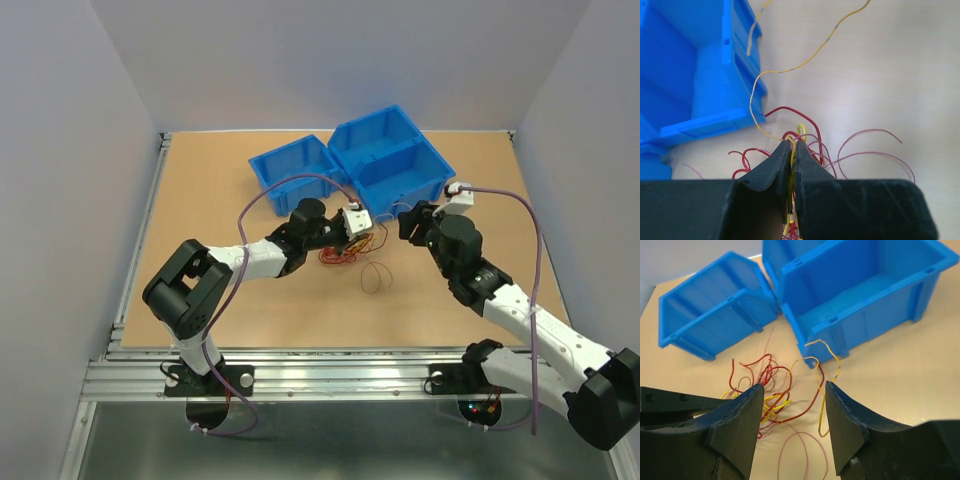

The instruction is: Untangle the cables

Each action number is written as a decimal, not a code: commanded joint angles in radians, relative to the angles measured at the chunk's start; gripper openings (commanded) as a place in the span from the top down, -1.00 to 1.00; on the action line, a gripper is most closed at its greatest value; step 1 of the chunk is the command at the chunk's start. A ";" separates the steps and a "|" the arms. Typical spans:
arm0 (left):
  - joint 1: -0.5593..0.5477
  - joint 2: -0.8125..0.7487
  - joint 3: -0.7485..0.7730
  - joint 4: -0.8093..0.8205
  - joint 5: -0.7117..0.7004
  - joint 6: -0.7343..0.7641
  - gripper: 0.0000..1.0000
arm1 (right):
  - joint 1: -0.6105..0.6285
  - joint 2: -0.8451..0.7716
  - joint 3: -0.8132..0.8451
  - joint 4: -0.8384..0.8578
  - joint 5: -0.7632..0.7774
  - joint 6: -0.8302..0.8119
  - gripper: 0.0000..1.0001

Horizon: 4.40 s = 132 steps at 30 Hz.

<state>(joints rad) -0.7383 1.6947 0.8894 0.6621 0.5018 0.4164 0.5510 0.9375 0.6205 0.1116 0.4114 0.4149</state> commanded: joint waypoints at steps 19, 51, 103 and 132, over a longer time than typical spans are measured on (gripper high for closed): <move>0.005 -0.064 0.025 -0.153 0.139 0.160 0.96 | 0.003 0.268 0.156 0.016 -0.391 -0.085 -0.06; 0.066 -0.092 0.065 -0.211 0.135 0.134 1.00 | 0.003 0.290 0.203 -0.070 -0.416 -0.111 0.06; 0.083 -0.170 0.075 -0.280 0.193 0.120 1.00 | 0.035 0.451 0.076 0.378 -0.473 -0.202 0.33; 0.137 -0.156 0.143 -0.384 0.268 0.130 1.00 | 0.046 0.231 -0.081 0.451 -0.474 -0.389 0.03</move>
<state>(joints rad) -0.6083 1.5566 0.9779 0.2829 0.7204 0.5213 0.5900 1.1946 0.5552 0.4946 0.0242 0.1081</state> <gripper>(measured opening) 0.109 0.494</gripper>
